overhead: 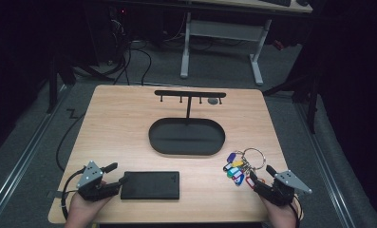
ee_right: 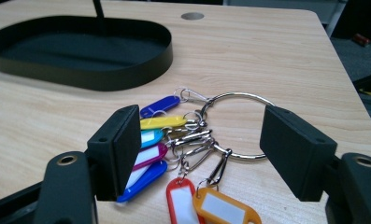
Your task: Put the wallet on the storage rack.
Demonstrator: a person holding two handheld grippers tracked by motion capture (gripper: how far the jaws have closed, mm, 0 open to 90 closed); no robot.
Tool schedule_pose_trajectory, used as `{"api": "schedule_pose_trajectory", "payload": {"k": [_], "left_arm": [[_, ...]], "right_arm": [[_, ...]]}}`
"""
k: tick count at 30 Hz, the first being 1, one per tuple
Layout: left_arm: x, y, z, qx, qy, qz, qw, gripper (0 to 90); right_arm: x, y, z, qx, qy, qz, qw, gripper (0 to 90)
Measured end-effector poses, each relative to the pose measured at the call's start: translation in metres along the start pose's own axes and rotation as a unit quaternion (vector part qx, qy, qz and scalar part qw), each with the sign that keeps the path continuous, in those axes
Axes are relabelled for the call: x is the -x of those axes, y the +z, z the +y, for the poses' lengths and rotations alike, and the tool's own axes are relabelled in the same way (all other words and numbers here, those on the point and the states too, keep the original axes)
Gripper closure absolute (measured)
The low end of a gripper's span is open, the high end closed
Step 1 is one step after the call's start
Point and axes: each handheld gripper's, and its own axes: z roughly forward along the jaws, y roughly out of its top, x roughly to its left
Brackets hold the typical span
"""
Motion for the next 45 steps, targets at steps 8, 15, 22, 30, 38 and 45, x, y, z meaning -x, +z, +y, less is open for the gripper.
{"api": "schedule_pose_trajectory", "payload": {"k": [8,15,22,30,38,45], "left_arm": [[0.011,0.009,0.003,-0.018,0.036,0.001,0.9992,34.1],[0.01,0.005,0.004,-0.019,0.039,0.003,0.999,34.2],[0.011,0.004,0.002,-0.017,0.042,-0.004,0.9989,34.0],[0.019,0.009,0.0,-0.034,0.069,-0.02,0.9969,36.2],[0.039,0.01,-0.004,-0.033,0.111,-0.05,0.992,39.3],[0.056,0.015,-0.009,-0.064,0.17,-0.066,0.9812,38.4]], "right_arm": [[0.003,-0.001,-0.005,-0.005,0.006,0.015,0.9999,31.5],[-0.001,0.002,-0.005,-0.011,0.0,0.022,0.9997,32.0],[-0.003,0.003,-0.005,-0.013,-0.006,0.026,0.9996,32.3],[-0.003,0.008,-0.005,-0.019,-0.004,0.033,0.9993,32.3],[-0.005,0.009,-0.006,-0.024,-0.006,0.041,0.9988,32.5],[-0.003,0.011,-0.005,-0.026,-0.001,0.045,0.9987,32.7]]}}
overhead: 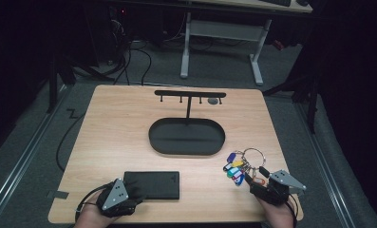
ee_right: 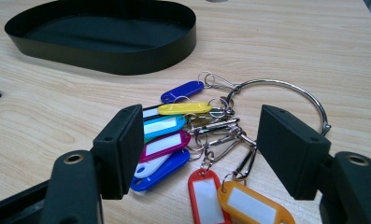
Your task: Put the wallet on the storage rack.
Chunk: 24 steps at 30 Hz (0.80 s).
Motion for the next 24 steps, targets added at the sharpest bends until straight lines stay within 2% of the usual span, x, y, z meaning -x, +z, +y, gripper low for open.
{"api": "schedule_pose_trajectory", "payload": {"k": [1,2,3,4,6,8,9,10,12,16,17,18,19,24], "left_arm": [[0.003,0.001,0.0,-0.004,0.014,-0.008,0.9999,40.4],[0.003,0.001,0.0,-0.004,0.014,-0.008,0.9999,43.0],[0.006,0.002,0.001,-0.007,0.035,-0.009,0.9993,43.6],[0.008,0.003,0.001,-0.011,0.044,-0.008,0.999,44.1],[0.01,0.004,0.001,-0.014,0.048,-0.009,0.9987,44.1],[0.012,0.007,0.001,-0.024,0.061,-0.007,0.9979,44.1],[0.015,0.008,0.001,-0.037,0.079,-0.002,0.9962,44.0],[0.015,0.008,0.001,-0.037,0.079,-0.002,0.9962,43.9],[0.017,0.01,0.001,-0.041,0.095,0.004,0.9946,43.2],[0.019,0.013,0.001,-0.045,0.109,0.011,0.9929,43.7],[0.022,0.014,0.001,-0.047,0.127,0.022,0.9905,45.1],[0.022,0.014,0.001,-0.047,0.127,0.022,0.9905,46.7],[0.022,0.014,0.001,-0.048,0.135,0.027,0.9893,48.8],[0.023,0.014,0.0,-0.048,0.138,0.03,0.9888,52.4]], "right_arm": [[0.0,0.0,0.0,0.0,0.0,0.0,1.0,32.7],[0.0,0.0,0.0,0.0,0.0,0.0,1.0,32.7],[0.001,-0.001,0.0,0.001,0.0,0.0,1.0,32.7],[0.001,0.0,0.0,0.002,-0.001,0.0,1.0,32.7],[0.001,-0.001,0.0,0.001,0.001,0.0,1.0,32.7],[0.001,-0.001,0.001,0.001,0.002,0.001,1.0,32.7],[0.0,-0.002,0.001,0.003,0.003,0.001,1.0,32.8],[0.0,-0.002,0.001,0.003,0.003,0.001,1.0,32.8],[0.0,-0.002,0.001,0.002,0.003,0.001,1.0,32.8],[0.0,-0.002,0.0,0.002,0.005,0.002,1.0,32.9],[0.0,-0.002,0.0,0.002,0.005,0.002,1.0,32.9],[0.0,-0.002,0.0,0.002,0.005,0.002,1.0,32.9],[0.0,-0.001,0.0,0.001,0.007,0.002,1.0,33.0],[0.001,0.0,0.0,0.001,0.009,0.004,1.0,33.0]]}}
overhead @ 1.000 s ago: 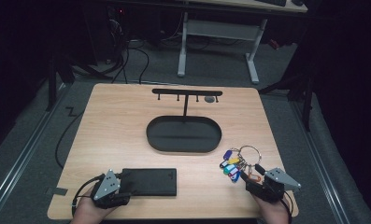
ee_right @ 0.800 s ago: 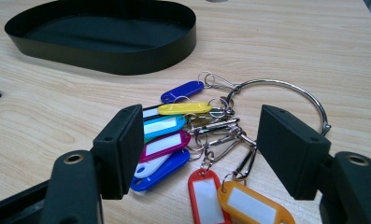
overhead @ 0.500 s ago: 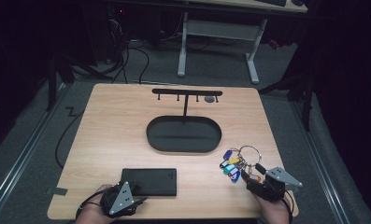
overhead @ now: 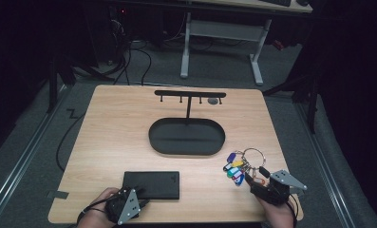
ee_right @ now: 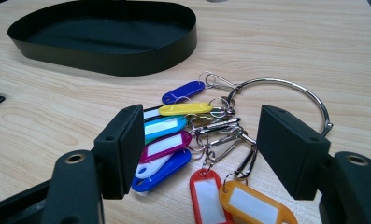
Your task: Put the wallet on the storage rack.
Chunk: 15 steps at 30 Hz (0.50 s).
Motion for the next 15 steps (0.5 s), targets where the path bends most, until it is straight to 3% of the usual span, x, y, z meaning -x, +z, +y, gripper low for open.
{"api": "schedule_pose_trajectory", "payload": {"k": [5,15], "left_arm": [[0.0015,-0.0007,0.0027,-0.008,0.009,0.011,0.9999,65.3],[-0.0001,-0.0024,0.0055,0.002,-0.008,0.011,0.9999,74.6]], "right_arm": [[0.001,-0.0012,0.0,0.002,0.006,0.002,1.0,33.0],[0.0034,-0.0045,0.0,0.007,0.014,0.002,0.9999,33.1]]}}
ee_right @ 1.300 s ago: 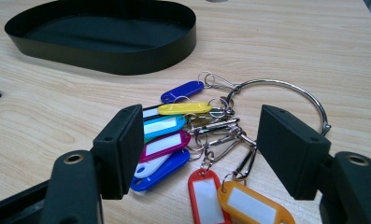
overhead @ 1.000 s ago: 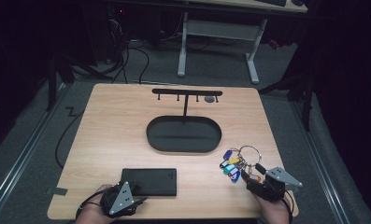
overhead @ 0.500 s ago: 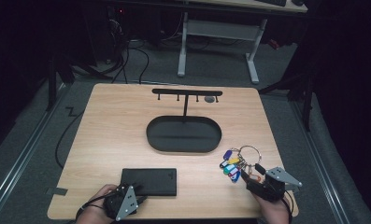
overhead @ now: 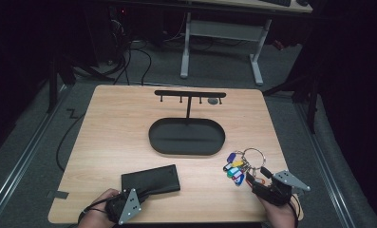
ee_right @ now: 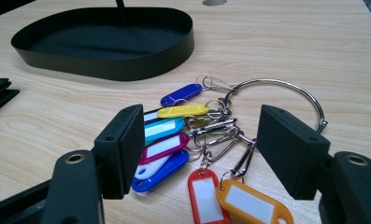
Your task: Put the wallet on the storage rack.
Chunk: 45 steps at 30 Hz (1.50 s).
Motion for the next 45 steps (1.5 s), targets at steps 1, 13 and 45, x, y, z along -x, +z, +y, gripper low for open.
{"api": "schedule_pose_trajectory", "payload": {"k": [1,13,45], "left_arm": [[0.0,0.0,0.0,0.003,0.0,0.0,1.0,75.0],[-0.015,-0.012,0.001,0.05,-0.057,0.013,0.997,81.1],[-0.037,-0.03,0.01,0.119,-0.163,0.019,0.9792,83.7]], "right_arm": [[0.0,0.0,0.0,0.0,0.0,0.0,1.0,33.1],[0.0,0.001,0.0,-0.001,0.0,0.001,1.0,33.1],[-0.001,0.008,-0.003,-0.014,0.005,0.009,0.9999,33.3]]}}
